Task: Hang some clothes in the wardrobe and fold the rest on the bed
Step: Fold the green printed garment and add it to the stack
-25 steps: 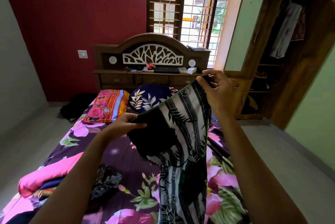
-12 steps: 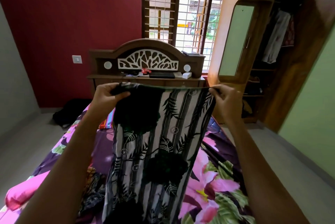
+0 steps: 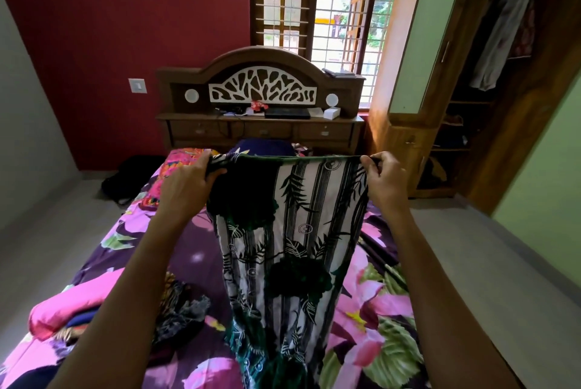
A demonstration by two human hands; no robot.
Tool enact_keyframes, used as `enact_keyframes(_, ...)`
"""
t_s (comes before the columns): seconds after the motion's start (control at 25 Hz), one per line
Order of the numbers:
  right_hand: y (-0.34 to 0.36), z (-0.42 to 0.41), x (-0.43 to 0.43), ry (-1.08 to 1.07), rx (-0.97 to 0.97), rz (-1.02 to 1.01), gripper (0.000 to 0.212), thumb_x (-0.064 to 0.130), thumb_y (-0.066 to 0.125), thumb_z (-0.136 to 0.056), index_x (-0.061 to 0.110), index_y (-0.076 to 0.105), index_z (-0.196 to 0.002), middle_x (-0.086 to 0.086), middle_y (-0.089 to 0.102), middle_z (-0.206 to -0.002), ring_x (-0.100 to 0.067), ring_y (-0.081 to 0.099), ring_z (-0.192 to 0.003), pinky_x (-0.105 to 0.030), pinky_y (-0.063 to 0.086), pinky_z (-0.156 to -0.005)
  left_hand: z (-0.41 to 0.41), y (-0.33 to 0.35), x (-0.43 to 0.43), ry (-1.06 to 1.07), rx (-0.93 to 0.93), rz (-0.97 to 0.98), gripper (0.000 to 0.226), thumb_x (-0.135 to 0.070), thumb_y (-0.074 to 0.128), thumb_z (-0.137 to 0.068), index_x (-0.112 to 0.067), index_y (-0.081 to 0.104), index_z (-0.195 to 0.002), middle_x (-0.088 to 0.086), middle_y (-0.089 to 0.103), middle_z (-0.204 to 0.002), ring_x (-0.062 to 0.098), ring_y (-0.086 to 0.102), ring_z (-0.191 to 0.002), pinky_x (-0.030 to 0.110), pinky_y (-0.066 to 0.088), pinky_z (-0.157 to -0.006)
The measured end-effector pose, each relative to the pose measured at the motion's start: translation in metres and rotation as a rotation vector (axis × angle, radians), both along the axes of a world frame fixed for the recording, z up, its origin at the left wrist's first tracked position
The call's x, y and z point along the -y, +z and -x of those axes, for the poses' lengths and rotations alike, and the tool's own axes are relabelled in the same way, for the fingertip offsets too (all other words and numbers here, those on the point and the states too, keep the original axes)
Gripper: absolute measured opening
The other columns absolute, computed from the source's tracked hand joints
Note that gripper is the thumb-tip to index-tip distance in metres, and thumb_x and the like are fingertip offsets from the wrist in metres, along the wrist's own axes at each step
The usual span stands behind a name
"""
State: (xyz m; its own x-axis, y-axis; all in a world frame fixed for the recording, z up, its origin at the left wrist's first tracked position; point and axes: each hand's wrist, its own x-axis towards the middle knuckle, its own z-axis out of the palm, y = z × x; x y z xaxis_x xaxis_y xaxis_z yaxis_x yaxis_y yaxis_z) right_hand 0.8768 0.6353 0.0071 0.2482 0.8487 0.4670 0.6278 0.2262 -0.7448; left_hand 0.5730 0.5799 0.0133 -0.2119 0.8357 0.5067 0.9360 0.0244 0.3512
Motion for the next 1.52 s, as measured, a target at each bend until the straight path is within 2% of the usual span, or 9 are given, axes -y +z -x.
enact_keyframes(0.12, -0.002, 0.005, 0.001, -0.049, -0.082, -0.043, 0.032, 0.030, 0.048, -0.097, 0.001, 0.055, -0.109, -0.004, 0.060, -0.078, -0.018, 0.058, -0.067, -0.030, 0.052, -0.060, -0.006, 0.009, -0.002, -0.254, 0.514, -0.071, 0.013, -0.015, 0.056, -0.094, -0.008, 0.061, -0.103, 0.006, 0.065, -0.070, 0.026, 0.064, -0.065, 0.025, 0.041, -0.053)
enact_keyframes(0.28, 0.017, 0.003, -0.002, -0.057, -0.222, -0.244, 0.016, 0.024, 0.047, -0.098, 0.009, 0.052, -0.099, 0.011, 0.047, -0.069, 0.001, 0.046, -0.059, -0.005, 0.040, -0.051, -0.008, 0.026, -0.011, -0.550, 1.255, -0.040, 0.016, -0.010, 0.052, -0.093, -0.021, 0.063, -0.087, -0.007, 0.044, -0.054, 0.002, 0.033, -0.035, 0.010, 0.023, -0.031)
enact_keyframes(0.4, 0.011, 0.007, -0.039, -0.042, -0.177, -0.152, 0.011, 0.024, 0.047, -0.098, 0.013, 0.050, -0.098, 0.008, 0.050, -0.071, -0.002, 0.051, -0.061, -0.011, 0.043, -0.052, -0.002, 0.013, -0.057, -0.488, 1.133, 0.041, 0.008, -0.009, 0.050, -0.095, -0.014, 0.056, -0.093, -0.008, 0.045, -0.040, 0.005, 0.039, -0.028, 0.014, 0.032, -0.028)
enact_keyframes(0.48, -0.012, 0.015, -0.082, -0.011, -0.204, 0.049, 0.019, 0.023, 0.048, -0.099, 0.005, 0.053, -0.099, -0.008, 0.060, -0.081, -0.021, 0.063, -0.070, -0.037, 0.055, -0.061, -0.001, -0.008, -0.101, -0.305, 1.007, 0.235, 0.005, -0.007, 0.046, -0.098, -0.011, 0.046, -0.094, 0.001, 0.054, -0.038, 0.012, 0.050, -0.027, 0.020, 0.041, -0.028)
enact_keyframes(0.6, -0.033, 0.024, -0.144, 0.011, -0.245, 0.224, 0.027, 0.023, 0.046, -0.100, -0.001, 0.055, -0.105, -0.018, 0.061, -0.094, -0.041, 0.062, -0.095, -0.056, 0.050, -0.082, -0.001, -0.027, -0.164, -0.247, 0.959, 0.254, 0.017, -0.003, 0.042, -0.098, -0.016, 0.039, -0.086, 0.018, 0.061, -0.068, 0.010, 0.059, -0.038, 0.026, 0.048, -0.039)
enact_keyframes(0.8, 0.023, 0.026, -0.180, 0.309, -0.728, 0.054, 0.012, 0.019, 0.038, -0.102, 0.016, 0.048, -0.098, -0.019, 0.058, -0.116, -0.030, 0.060, -0.109, -0.043, 0.052, -0.093, 0.000, 0.008, -0.214, -0.436, 0.860, -0.182, 0.031, 0.004, 0.049, -0.091, -0.027, 0.044, -0.086, 0.016, 0.058, -0.097, 0.034, 0.061, -0.094, 0.042, 0.051, -0.078)
enact_keyframes(1.0, 0.017, 0.010, -0.159, 0.466, -0.831, -0.051, 0.013, 0.015, 0.038, -0.102, 0.019, 0.047, -0.094, -0.012, 0.057, -0.113, -0.024, 0.062, -0.106, -0.033, 0.052, -0.093, 0.003, -0.003, -0.202, -0.499, 0.785, -0.258, 0.029, -0.003, 0.060, -0.085, -0.030, 0.050, -0.087, -0.002, 0.063, -0.084, 0.022, 0.059, -0.084, 0.042, 0.049, -0.078)
enact_keyframes(1.24, -0.093, -0.013, -0.103, 0.364, -0.686, 0.176, 0.020, 0.002, 0.041, -0.099, 0.009, 0.047, -0.081, -0.005, 0.059, -0.079, -0.003, 0.064, -0.071, -0.018, 0.056, -0.071, 0.006, -0.115, -0.139, -0.292, 0.353, 0.067, 0.023, 0.009, 0.065, -0.076, 0.007, 0.063, -0.099, 0.027, 0.057, -0.094, 0.032, 0.057, -0.088, 0.032, 0.039, -0.074)
enact_keyframes(1.52, -0.268, -0.055, 0.030, 0.318, 0.008, 0.733, 0.033, 0.005, 0.057, -0.092, 0.023, 0.044, -0.067, 0.005, 0.046, -0.060, 0.000, 0.045, -0.052, -0.022, 0.038, -0.052, 0.003, -0.291, -0.010, -0.545, 0.113, 0.691, 0.038, -0.008, 0.085, -0.057, 0.000, 0.072, -0.092, 0.013, 0.068, -0.111, 0.029, 0.065, -0.099, 0.031, 0.051, -0.081)
